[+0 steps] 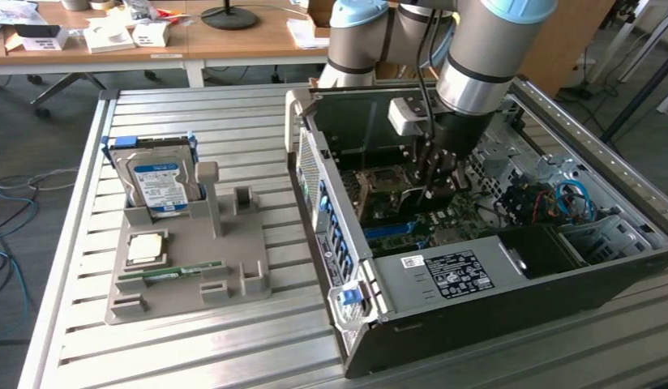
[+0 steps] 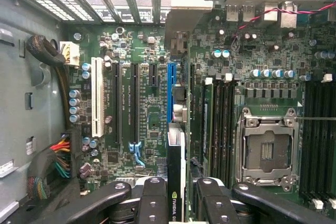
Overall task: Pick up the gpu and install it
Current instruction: 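Insert the gpu into the slot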
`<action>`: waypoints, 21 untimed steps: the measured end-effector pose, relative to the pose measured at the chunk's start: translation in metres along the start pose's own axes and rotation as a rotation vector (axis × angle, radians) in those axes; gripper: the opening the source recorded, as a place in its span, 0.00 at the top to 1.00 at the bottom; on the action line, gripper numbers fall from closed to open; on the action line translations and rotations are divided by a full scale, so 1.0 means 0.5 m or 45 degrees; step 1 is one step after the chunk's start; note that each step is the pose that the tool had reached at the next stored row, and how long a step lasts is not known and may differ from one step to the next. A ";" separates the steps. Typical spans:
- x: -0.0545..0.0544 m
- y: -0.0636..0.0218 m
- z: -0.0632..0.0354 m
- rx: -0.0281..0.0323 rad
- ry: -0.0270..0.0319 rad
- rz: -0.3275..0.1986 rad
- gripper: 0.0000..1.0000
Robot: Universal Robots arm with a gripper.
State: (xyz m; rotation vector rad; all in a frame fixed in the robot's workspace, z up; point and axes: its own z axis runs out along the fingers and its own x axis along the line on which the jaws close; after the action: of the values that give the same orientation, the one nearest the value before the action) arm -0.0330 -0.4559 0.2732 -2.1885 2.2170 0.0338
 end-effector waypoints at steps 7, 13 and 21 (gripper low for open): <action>0.003 0.008 0.000 0.0007 0.0002 0.000 0.74; 0.011 0.017 0.000 0.0024 0.0001 0.000 0.74; 0.011 0.034 0.000 0.0047 0.0000 0.000 0.74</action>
State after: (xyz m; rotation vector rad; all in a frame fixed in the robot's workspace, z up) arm -0.0501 -0.4613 0.2729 -2.1869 2.2150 0.0297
